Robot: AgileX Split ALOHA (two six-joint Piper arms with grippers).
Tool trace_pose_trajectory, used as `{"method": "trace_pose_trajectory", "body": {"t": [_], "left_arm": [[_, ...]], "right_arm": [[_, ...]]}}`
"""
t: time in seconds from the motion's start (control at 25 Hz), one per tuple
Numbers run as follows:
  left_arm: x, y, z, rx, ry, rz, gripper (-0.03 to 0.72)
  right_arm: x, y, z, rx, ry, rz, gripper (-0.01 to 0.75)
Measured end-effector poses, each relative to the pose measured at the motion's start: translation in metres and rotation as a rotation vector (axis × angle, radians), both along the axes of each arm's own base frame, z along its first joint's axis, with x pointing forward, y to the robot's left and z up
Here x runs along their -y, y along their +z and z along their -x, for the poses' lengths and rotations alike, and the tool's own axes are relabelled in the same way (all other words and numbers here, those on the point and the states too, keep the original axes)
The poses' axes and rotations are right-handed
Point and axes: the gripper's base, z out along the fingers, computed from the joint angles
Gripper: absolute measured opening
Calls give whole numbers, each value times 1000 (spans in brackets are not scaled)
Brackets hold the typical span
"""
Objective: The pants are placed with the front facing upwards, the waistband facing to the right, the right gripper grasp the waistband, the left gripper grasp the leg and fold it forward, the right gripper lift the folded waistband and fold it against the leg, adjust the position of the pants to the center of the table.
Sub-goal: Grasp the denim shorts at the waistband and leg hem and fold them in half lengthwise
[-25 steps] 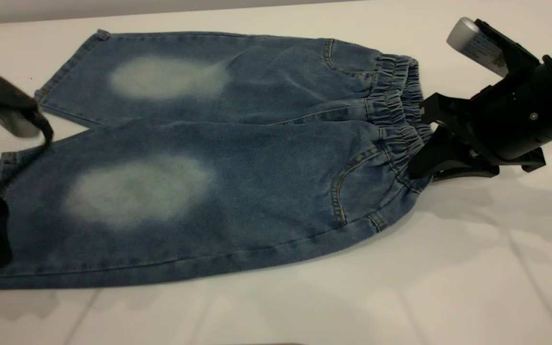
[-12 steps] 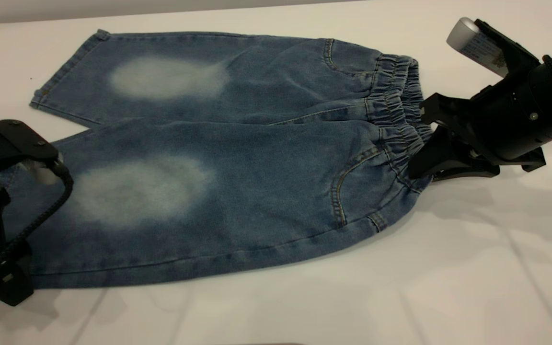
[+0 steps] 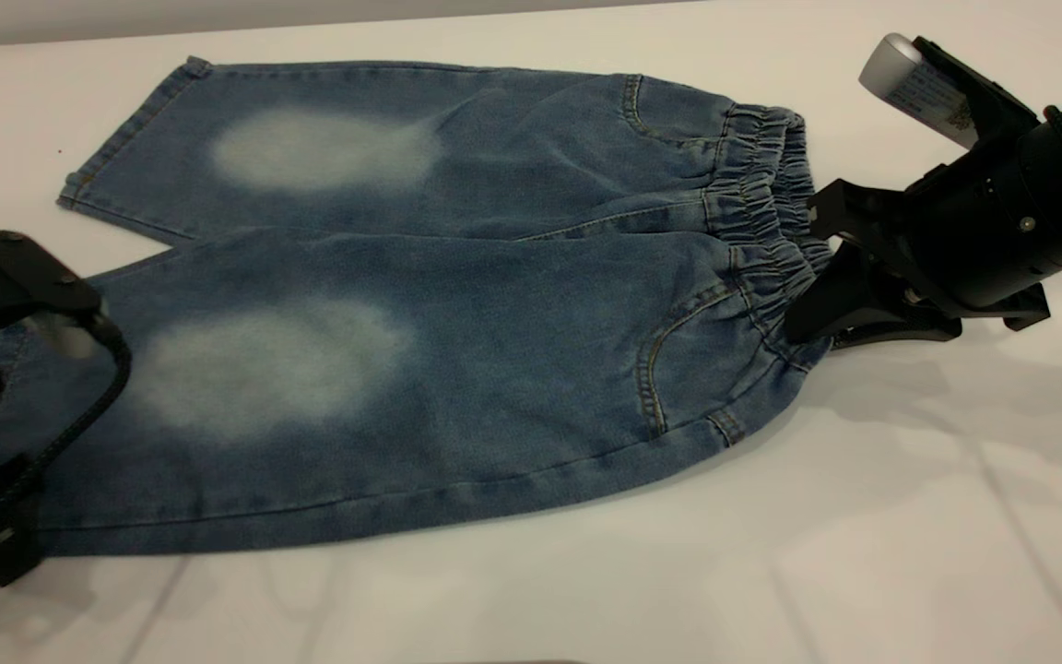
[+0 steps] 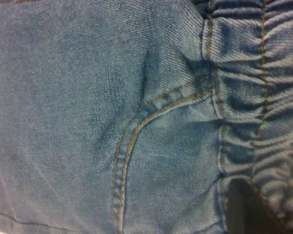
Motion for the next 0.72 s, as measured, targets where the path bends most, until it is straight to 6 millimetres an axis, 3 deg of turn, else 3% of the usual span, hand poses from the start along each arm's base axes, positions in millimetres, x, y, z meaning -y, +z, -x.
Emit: {"method": "trace_pose_trajectory", "body": {"t": [0.48, 0.6, 0.72], "left_arm": [[-3, -8, 0, -13, 16, -30, 538], [-1, -8, 1, -18, 21, -29, 452], [-1, -9, 1, -21, 35, -29, 264]], "right_arm": [[0, 0, 0, 20, 30, 12, 60], [0, 0, 0, 20, 29, 13, 62], [0, 0, 0, 21, 31, 14, 62]]}}
